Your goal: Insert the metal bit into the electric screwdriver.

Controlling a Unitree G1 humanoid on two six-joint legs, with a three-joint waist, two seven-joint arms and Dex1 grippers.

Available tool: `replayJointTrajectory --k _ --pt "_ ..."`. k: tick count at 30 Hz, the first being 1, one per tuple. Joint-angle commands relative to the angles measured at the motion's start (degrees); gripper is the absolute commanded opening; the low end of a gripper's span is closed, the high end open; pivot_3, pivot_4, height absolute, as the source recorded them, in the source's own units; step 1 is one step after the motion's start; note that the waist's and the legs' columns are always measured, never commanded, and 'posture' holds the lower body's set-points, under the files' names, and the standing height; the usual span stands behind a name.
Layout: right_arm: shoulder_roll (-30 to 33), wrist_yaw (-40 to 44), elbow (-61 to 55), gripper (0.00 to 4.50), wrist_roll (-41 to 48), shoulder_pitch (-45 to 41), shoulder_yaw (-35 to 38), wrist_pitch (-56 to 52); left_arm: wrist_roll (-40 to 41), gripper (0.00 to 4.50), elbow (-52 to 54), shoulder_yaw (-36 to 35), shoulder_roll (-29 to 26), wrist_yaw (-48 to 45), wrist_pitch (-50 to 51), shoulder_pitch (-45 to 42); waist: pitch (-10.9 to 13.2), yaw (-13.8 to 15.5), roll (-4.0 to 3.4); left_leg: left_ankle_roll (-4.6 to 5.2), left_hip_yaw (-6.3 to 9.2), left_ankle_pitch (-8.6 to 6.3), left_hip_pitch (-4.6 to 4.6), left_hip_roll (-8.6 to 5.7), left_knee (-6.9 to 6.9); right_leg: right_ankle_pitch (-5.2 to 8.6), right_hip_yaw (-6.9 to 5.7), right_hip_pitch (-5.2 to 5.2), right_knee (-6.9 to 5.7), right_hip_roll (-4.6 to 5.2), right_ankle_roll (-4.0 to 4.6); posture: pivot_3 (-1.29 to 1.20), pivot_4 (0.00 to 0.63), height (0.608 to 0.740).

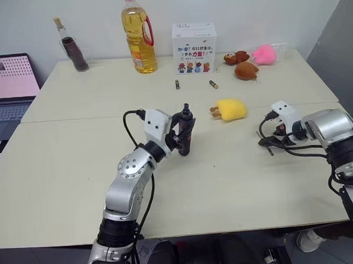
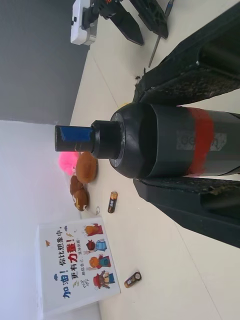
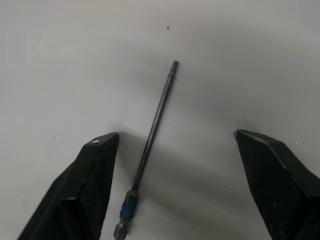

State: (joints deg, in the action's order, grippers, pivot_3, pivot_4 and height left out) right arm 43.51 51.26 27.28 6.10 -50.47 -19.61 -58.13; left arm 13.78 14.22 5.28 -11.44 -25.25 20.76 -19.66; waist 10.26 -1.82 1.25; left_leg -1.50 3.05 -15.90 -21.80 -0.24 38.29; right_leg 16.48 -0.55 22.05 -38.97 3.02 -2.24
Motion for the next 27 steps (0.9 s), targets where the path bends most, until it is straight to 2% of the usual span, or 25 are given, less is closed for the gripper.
replayJointTrajectory --k 1,9,13,18,21,27 --pt "-1.7 3.9 -3.2 2.81 0.1 2.6 -3.2 -0.6 -1.2 1.63 1.1 1.2 -0.8 0.2 0.2 1.7 0.0 0.0 0.01 0.00 -0.01 0.00 0.02 0.00 -0.04 0.00 0.00 0.00 0.01 0.00 0.00 0.00 0.150 0.740" --pt "-2.8 4.4 -7.1 0.84 -0.1 3.9 -3.2 -3.3 -1.1 1.63 0.3 0.8 -0.7 0.1 0.0 1.0 -0.2 0.0 0.08 0.00 0.00 0.00 0.06 0.01 -0.13 0.00 0.00 0.00 0.02 0.00 0.00 0.00 0.150 0.740" --pt "-2.9 4.1 -6.8 0.01 -0.1 4.4 -2.2 -3.3 -1.3 1.63 -0.1 0.5 -1.1 0.0 -0.2 1.0 -0.4 0.0 0.24 0.00 -0.01 0.00 0.08 0.00 -0.15 0.00 0.00 0.00 0.02 0.00 0.01 0.00 0.150 0.740" --pt "-2.7 3.0 -4.4 0.01 -0.6 6.1 0.3 -0.3 -1.7 1.63 -0.5 0.5 -1.8 -0.3 -0.5 0.9 -0.5 0.0 0.36 0.00 0.00 0.00 0.08 0.01 -0.15 0.00 0.00 0.00 0.02 0.00 0.01 0.00 0.150 0.740" --pt "-2.2 4.2 -7.5 0.01 0.4 8.1 2.4 3.1 -1.6 1.63 -0.3 0.1 -2.6 -0.6 -0.3 0.8 -0.6 0.0 0.45 0.00 0.01 0.00 0.09 0.01 -0.16 0.00 -0.01 -0.01 0.03 0.00 0.01 0.00 0.150 0.740" --pt "-8.0 -1.3 -22.0 0.01 7.8 8.0 16.3 1.3 4.1 1.63 2.3 -1.0 -1.4 -2.2 3.0 -2.6 -0.4 -0.2 0.23 0.00 -0.01 0.00 0.04 0.03 -0.21 0.00 0.02 0.08 0.01 -0.01 0.01 0.00 0.150 0.740"
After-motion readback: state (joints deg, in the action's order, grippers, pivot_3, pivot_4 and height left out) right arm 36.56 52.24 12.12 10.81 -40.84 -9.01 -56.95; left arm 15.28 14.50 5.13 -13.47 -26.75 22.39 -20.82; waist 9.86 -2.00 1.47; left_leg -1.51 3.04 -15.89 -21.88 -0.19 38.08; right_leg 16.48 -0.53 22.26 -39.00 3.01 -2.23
